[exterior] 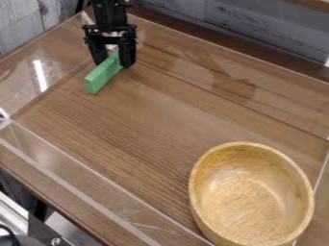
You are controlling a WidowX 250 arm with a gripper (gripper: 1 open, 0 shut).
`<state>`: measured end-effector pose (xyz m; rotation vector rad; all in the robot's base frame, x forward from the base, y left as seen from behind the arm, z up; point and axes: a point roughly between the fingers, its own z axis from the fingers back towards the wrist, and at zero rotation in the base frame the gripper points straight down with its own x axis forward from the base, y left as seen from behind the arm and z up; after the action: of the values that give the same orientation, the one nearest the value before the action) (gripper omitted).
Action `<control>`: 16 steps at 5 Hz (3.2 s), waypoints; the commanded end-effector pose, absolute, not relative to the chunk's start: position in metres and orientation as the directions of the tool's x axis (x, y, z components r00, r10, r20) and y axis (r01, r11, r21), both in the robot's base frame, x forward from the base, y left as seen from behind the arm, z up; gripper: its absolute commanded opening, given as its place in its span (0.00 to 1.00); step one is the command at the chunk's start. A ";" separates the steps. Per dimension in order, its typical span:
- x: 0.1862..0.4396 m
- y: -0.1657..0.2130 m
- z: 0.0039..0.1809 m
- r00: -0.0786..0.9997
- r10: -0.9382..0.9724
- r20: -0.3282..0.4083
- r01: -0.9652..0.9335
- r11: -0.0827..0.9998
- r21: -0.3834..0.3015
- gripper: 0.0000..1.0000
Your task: Put the green block in the brown bowl
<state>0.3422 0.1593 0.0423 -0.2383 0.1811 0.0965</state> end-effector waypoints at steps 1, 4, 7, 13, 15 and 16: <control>0.351 0.165 0.055 0.987 0.081 -0.138 -0.109 0.972 -0.206 1.00; 0.352 0.171 0.039 0.984 0.094 -0.150 -0.126 0.967 -0.222 0.00; 0.345 0.159 0.061 0.985 0.043 -0.165 -0.084 0.964 -0.252 0.00; 0.322 0.096 0.107 0.978 -0.136 -0.159 0.080 0.946 -0.315 0.00; 0.302 0.062 0.118 0.964 -0.225 -0.138 0.168 0.927 -0.336 0.00; 0.294 0.050 0.121 0.961 -0.244 -0.128 0.187 0.919 -0.347 0.00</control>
<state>0.2906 0.0498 0.0984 -0.3718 0.2456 -0.2086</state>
